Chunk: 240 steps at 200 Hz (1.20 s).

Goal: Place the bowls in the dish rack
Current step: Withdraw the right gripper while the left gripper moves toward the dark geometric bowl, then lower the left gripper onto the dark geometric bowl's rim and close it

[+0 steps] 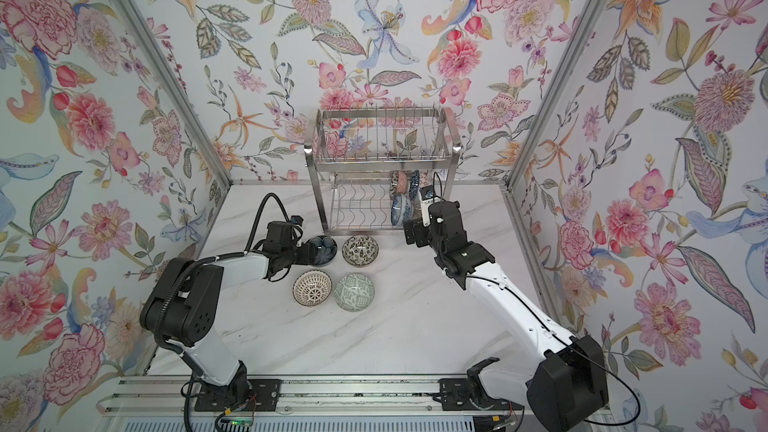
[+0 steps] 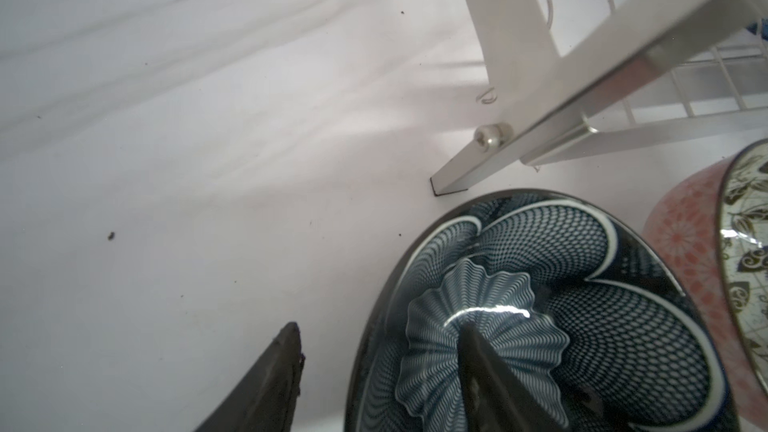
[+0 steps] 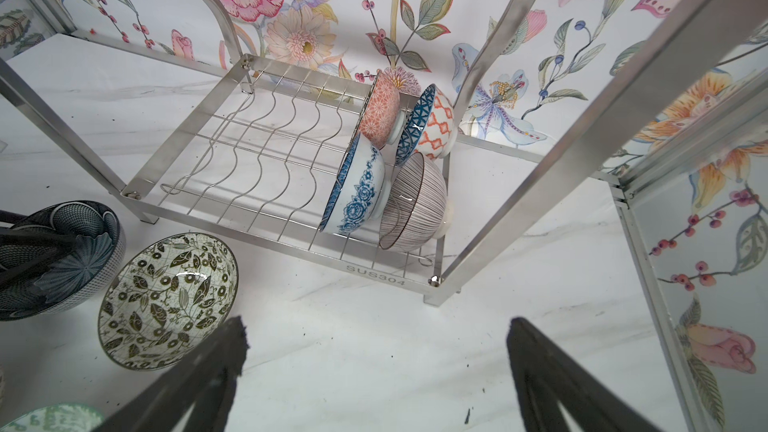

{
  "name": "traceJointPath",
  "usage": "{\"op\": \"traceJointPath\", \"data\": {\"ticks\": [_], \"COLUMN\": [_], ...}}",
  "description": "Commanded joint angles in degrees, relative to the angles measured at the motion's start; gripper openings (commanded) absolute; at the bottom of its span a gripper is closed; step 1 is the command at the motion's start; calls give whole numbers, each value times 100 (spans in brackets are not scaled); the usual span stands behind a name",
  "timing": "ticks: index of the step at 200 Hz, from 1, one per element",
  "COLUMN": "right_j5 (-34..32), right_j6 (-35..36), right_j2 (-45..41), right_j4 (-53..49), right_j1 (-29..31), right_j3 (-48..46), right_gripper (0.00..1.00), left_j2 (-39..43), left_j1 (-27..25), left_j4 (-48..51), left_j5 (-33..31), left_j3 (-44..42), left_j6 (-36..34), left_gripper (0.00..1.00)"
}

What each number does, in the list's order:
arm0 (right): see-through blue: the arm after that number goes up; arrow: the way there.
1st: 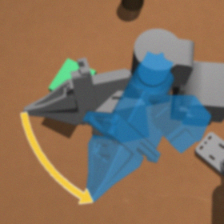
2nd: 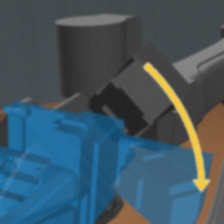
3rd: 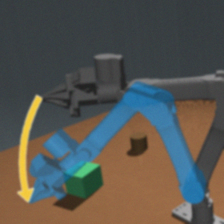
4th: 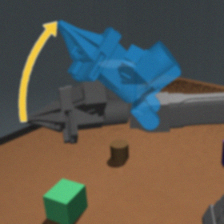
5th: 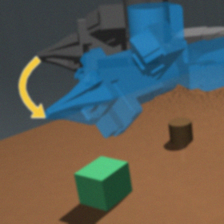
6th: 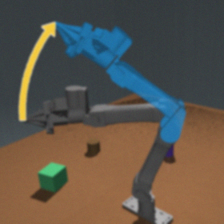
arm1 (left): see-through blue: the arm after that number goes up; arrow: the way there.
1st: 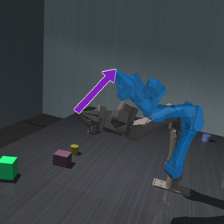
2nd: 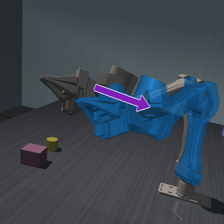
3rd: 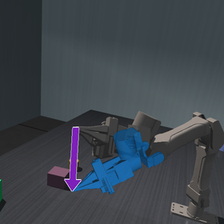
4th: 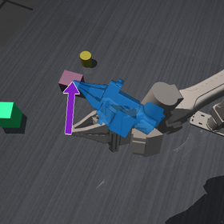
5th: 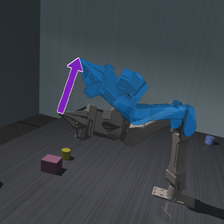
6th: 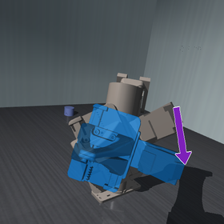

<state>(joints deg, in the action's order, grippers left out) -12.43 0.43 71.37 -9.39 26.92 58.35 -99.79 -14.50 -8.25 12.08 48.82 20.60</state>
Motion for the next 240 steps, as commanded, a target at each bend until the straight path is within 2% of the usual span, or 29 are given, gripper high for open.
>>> {"op": "traceJointPath", "data": {"ticks": [1, 105, 141, 176, 201, 240], "right_j5": [-74, -69, -72, -68, -73, -61], "right_j6": [39, 54, 51, 58, 58, 53], "right_j2": [43, 44, 20, 4, -5, -27], "right_j4": [-2, 30, 27, 29, 33, 25], "right_j1": [-15, -46, -55, -57, -60, -64], "right_j3": [-86, -78, -87, -95, -98, -113], "right_gripper": [99, 99, 99, 99, 99, 99], "left_j2": [-89, -109, -67, -6, 86, 344], "left_j1": [53, 62, 85, 117, 159, 200], "left_j4": [-72, 43, 33, 93, 103, 84], "left_j5": [111, 23, 14, -1, -12, 22], "left_j3": [187, 286, 284, 337, 339, 263], "left_j6": [5, -4, 13, -10, -48, -118], "left_gripper": [56, 25, 17, 4, 0, 0]}}
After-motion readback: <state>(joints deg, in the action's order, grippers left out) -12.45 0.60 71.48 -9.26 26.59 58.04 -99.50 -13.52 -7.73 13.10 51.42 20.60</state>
